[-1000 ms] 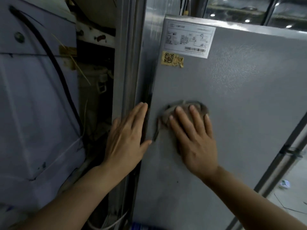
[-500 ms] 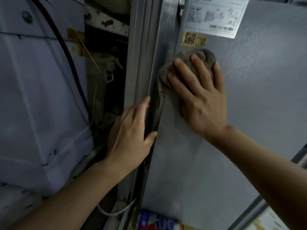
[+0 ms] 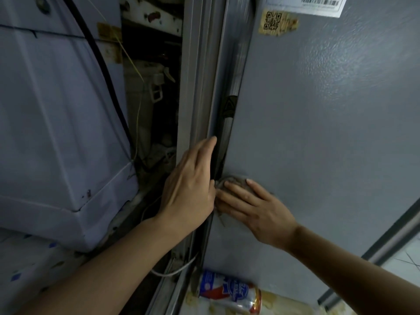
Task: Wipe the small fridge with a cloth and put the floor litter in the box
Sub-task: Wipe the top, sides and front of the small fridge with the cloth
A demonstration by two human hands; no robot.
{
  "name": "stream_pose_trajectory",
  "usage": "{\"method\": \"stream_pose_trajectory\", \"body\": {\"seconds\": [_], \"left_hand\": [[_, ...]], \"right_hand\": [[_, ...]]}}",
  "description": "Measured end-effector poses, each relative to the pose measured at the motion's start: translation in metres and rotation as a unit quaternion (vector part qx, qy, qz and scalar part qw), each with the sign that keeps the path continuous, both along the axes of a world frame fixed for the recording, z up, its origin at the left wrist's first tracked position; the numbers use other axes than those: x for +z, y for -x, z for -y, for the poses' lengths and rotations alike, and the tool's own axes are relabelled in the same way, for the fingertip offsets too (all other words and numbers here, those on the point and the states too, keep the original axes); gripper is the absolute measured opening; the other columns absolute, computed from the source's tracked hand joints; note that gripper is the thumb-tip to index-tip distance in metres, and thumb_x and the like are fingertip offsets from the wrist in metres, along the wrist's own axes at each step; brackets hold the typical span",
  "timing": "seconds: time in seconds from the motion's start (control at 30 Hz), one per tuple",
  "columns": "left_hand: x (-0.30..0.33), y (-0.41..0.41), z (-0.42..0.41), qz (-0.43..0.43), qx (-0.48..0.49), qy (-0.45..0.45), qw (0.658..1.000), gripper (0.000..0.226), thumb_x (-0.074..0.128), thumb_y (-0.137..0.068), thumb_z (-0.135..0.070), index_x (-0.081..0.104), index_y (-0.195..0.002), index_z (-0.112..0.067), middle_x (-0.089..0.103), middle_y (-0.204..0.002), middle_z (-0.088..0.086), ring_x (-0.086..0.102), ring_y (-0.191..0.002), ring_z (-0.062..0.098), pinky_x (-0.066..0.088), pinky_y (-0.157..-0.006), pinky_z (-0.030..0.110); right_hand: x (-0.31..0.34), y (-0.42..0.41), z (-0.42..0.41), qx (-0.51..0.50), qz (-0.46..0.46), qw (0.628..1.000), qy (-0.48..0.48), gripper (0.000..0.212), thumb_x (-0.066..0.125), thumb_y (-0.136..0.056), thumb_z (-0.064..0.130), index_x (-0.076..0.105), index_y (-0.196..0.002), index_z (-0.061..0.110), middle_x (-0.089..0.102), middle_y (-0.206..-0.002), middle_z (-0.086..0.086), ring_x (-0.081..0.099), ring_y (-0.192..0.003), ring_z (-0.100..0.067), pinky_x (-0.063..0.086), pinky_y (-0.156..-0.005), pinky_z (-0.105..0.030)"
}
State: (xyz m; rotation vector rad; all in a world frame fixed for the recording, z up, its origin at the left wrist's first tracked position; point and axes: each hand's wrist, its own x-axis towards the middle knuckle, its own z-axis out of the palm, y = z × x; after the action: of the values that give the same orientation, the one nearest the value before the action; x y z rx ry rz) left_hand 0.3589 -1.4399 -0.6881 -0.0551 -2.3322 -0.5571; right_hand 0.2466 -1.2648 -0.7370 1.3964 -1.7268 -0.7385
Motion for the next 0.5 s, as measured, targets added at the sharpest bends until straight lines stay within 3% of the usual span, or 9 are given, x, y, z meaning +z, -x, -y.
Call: {"method": "stream_pose_trajectory", "body": {"seconds": [0.13,0.27,0.37,0.43,0.5], "left_hand": [[-0.001,0.002,-0.006,0.023,-0.027,-0.004,0.999,0.08,0.056,-0.087,-0.004,0.009,-0.15,-0.018,0.023,-0.154,0.003,0.034,-0.135,0.017,0.024,-0.105,0.019],[-0.002,0.011,-0.014,0.036,-0.038,-0.014,0.999,0.085,0.058,-0.087,-0.01,0.002,-0.15,-0.02,0.018,-0.155,0.003,0.037,-0.133,0.02,0.036,-0.107,0.029],[-0.008,0.018,-0.023,0.045,-0.025,-0.023,0.998,0.094,0.062,-0.087,-0.017,-0.01,-0.148,-0.025,0.015,-0.156,0.001,0.037,-0.133,0.021,0.039,-0.105,0.034],[-0.013,0.023,-0.031,0.038,-0.013,-0.038,0.998,0.1,0.064,-0.086,-0.019,-0.018,-0.143,-0.029,0.014,-0.157,0.001,0.032,-0.137,0.019,0.035,-0.105,0.029],[-0.016,0.027,-0.037,0.03,0.0,-0.048,0.998,0.104,0.065,-0.085,-0.021,-0.025,-0.137,-0.032,0.014,-0.156,0.002,0.026,-0.139,0.018,0.031,-0.107,0.029]], "right_hand": [[0.033,0.002,-0.021,0.012,0.0,0.998,0.056,0.068,0.039,-0.08,0.025,0.024,-0.147,0.018,0.017,-0.157,0.0,-0.005,-0.146,-0.023,-0.002,-0.118,-0.042],[0.089,0.003,-0.04,0.037,-0.029,0.975,0.216,0.051,0.038,-0.094,0.018,0.035,-0.145,0.02,0.029,-0.153,-0.002,0.024,-0.142,-0.025,0.016,-0.115,-0.046],[0.089,0.003,-0.04,0.033,-0.036,0.939,0.34,0.046,0.034,-0.097,0.016,0.04,-0.143,0.018,0.032,-0.151,-0.006,0.026,-0.141,-0.028,0.018,-0.114,-0.047],[0.057,0.004,-0.045,0.014,-0.004,0.942,0.337,0.05,0.034,-0.095,0.021,0.036,-0.145,0.019,0.028,-0.153,-0.005,0.017,-0.144,-0.029,0.012,-0.115,-0.045],[0.014,0.004,-0.06,-0.017,0.024,0.971,0.238,0.061,0.04,-0.089,0.029,0.025,-0.147,0.02,0.019,-0.155,-0.004,0.004,-0.146,-0.026,0.003,-0.117,-0.044]]}}
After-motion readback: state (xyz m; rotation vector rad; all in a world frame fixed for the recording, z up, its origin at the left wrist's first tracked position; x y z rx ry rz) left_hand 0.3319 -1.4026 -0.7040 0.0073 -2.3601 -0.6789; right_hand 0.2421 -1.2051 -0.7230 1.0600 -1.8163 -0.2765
